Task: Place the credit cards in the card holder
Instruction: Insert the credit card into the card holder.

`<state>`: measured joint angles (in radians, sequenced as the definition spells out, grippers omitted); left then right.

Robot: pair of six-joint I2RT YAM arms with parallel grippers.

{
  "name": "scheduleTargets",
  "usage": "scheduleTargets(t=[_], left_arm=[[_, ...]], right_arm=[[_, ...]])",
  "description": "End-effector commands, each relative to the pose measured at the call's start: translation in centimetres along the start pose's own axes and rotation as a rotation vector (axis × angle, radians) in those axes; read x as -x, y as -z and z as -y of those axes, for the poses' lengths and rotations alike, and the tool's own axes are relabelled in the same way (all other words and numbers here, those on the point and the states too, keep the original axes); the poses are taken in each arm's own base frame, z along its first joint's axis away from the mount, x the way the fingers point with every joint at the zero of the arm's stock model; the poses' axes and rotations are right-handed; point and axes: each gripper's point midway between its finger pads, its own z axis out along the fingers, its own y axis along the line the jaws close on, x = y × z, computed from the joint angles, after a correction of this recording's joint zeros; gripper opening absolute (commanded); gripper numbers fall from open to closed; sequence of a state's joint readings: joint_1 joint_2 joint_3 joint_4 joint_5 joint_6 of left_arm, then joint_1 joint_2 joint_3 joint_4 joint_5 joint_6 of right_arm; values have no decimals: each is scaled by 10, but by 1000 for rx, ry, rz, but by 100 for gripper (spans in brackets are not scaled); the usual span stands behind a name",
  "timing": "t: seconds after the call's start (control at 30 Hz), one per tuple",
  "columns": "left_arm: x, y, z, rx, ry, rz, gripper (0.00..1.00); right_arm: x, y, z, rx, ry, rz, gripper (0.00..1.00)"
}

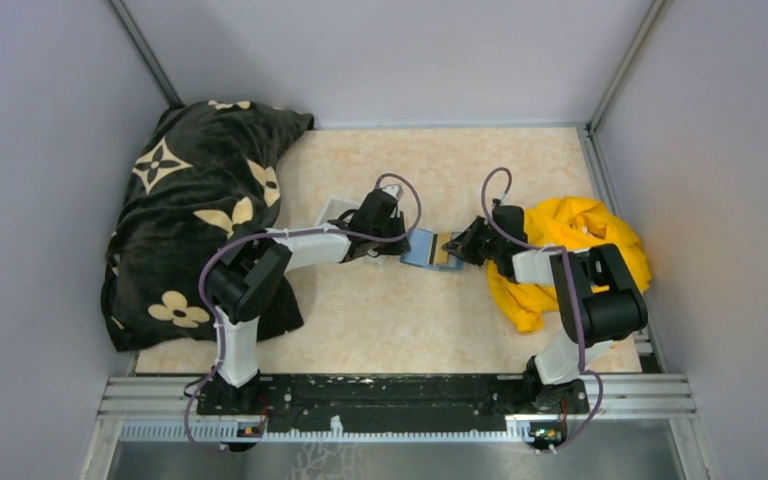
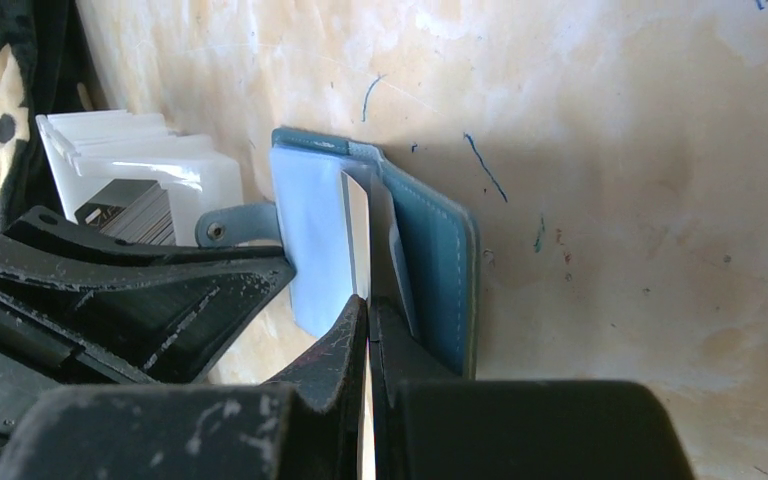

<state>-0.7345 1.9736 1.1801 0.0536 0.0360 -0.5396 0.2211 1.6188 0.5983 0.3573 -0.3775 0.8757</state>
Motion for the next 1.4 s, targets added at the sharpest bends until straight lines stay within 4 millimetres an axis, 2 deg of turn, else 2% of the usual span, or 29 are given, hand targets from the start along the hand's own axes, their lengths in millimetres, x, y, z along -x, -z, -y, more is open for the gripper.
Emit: scheduleTargets(t=[0.0,0.3,0.37,0.43,0.6,0.8,0.93,1.03,1.37], left_arm=[[-40,1,0,12,-12,-108,18],[-49,3,6,9,-24,-128,16],[-48,4,5,13,-23,-124,16],[-46,4,4,21,-28,-115,18],[-37,2,10,15,-33,-96,19],[-34,0,12,10,-30,-93,19],[-32,-1,15,2,-28,-90,19],[-32,-1,18,-10,-21,-92,19],[-26,0,30,-55,4,-83,19]], right_arm=[[3,-4,2,-23,13,27,0],[-6,-9,3,-33,30,16,0],[-8,-9,5,-39,51,6,0],[-15,-13,16,-75,72,-35,0],[-23,-16,22,-98,129,-113,0],[-20,-18,23,-120,176,-131,0],[-17,-19,19,-138,223,-140,22],[-19,-20,14,-138,252,-155,32],[-22,-20,0,-167,334,-173,39]])
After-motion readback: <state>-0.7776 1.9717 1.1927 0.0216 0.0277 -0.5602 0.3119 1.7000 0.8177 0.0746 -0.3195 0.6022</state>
